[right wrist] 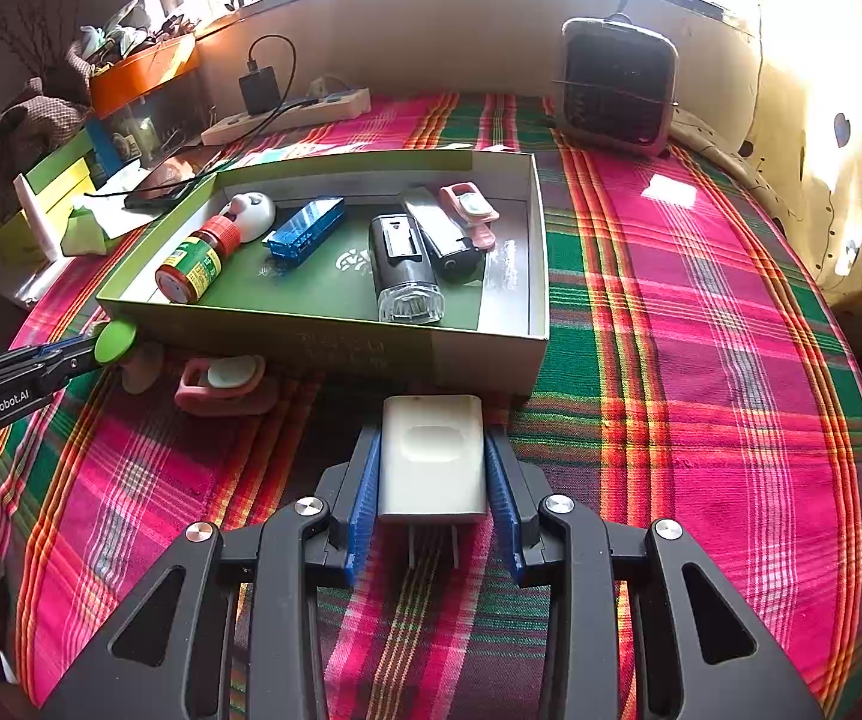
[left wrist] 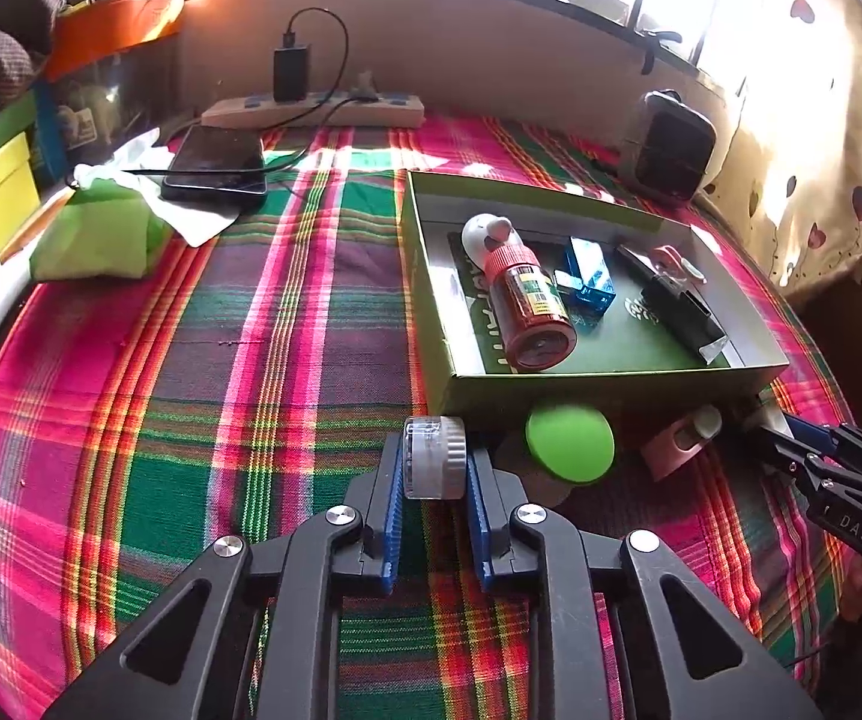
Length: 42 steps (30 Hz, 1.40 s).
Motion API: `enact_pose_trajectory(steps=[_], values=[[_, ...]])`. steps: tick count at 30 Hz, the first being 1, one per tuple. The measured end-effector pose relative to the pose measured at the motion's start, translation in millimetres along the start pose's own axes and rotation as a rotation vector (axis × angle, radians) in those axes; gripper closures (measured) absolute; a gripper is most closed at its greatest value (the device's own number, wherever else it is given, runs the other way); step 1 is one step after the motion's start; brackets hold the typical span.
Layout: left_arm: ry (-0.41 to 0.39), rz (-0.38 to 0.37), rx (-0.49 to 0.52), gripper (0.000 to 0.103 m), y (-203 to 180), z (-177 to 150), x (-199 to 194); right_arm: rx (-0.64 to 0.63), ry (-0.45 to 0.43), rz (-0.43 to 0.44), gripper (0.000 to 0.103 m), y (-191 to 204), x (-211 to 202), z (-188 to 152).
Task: Organize rigid objects
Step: 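Grasp the white cap with the left tool while the right tool holds the charger, then carry the white cap and white charger toward the green box with both tools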
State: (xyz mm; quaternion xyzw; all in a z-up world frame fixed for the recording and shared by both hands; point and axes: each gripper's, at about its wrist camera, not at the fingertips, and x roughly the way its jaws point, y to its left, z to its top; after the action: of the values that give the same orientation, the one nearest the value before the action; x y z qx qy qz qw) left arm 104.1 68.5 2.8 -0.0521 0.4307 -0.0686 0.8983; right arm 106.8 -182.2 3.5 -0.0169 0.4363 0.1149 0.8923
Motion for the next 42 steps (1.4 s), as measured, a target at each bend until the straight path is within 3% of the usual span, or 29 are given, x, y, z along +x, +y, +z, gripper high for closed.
enact_pose_trajectory(steps=[24, 42], values=[[-0.021, -0.002, 0.0, 0.085, 2.8, 1.5, -9.7, -0.007, 0.001, 0.017, 0.068, 3.1, -3.4, 0.1], [-0.069, -0.009, 0.019, 0.085, -4.2, 11.8, -36.6, -0.026, -0.061, 0.035, 0.068, 4.3, -29.8, 5.6]])
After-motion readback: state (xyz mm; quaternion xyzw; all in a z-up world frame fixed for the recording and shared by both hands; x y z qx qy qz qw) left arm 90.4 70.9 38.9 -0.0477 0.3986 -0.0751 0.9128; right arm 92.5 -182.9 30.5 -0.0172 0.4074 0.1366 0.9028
